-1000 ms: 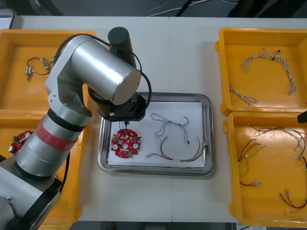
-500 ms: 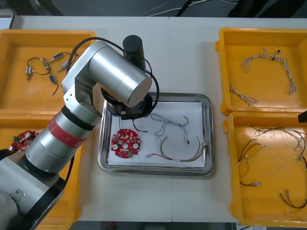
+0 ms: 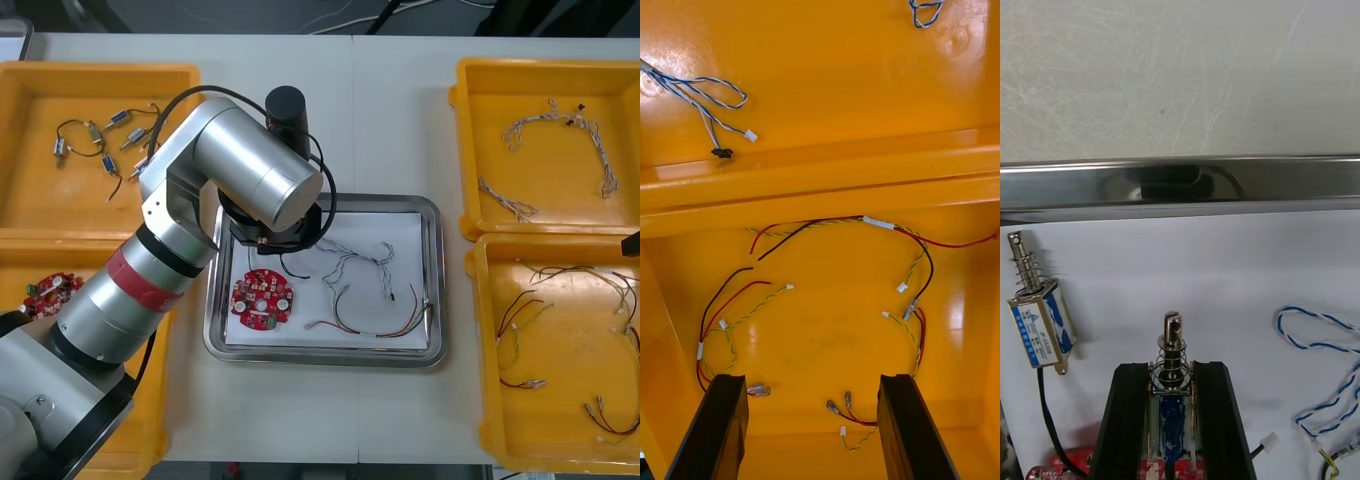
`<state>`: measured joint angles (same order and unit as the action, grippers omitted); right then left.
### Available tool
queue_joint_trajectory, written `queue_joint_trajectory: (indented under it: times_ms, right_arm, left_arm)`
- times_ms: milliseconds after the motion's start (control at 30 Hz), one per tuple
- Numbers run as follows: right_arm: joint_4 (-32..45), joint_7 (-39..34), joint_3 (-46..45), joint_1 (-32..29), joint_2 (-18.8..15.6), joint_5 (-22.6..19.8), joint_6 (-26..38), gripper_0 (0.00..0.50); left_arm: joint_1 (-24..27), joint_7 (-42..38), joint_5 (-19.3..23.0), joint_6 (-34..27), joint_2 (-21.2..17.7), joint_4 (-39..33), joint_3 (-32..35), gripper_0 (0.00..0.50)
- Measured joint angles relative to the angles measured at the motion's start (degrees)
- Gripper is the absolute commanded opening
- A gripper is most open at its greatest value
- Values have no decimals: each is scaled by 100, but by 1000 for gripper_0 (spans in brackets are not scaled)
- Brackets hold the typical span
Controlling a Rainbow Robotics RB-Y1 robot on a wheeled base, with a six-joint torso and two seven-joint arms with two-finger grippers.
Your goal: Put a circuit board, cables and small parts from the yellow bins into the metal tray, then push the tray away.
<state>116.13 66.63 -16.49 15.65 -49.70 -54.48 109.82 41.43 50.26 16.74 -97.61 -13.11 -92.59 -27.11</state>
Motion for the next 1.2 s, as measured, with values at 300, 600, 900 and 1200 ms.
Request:
queue_joint_trajectory:
  times_ms: [300, 600, 900, 1200]
  right_arm:
    - [0, 0, 0, 0, 0, 0, 0, 500]
    - [0, 0, 0, 0, 0, -1, 0, 500]
    - [0, 0, 0, 0, 0, -1, 0, 500]
    - [0, 0, 0, 0, 0, -1, 0, 500]
  left_arm:
    - [0, 0, -3, 57, 1, 169, -71, 0]
    - [0, 0, -16, 290, 4, 416, -85, 0]
    - [0, 0, -27, 331, 4, 460, -85, 115]
    - [0, 0, -29, 331, 5, 460, -85, 500]
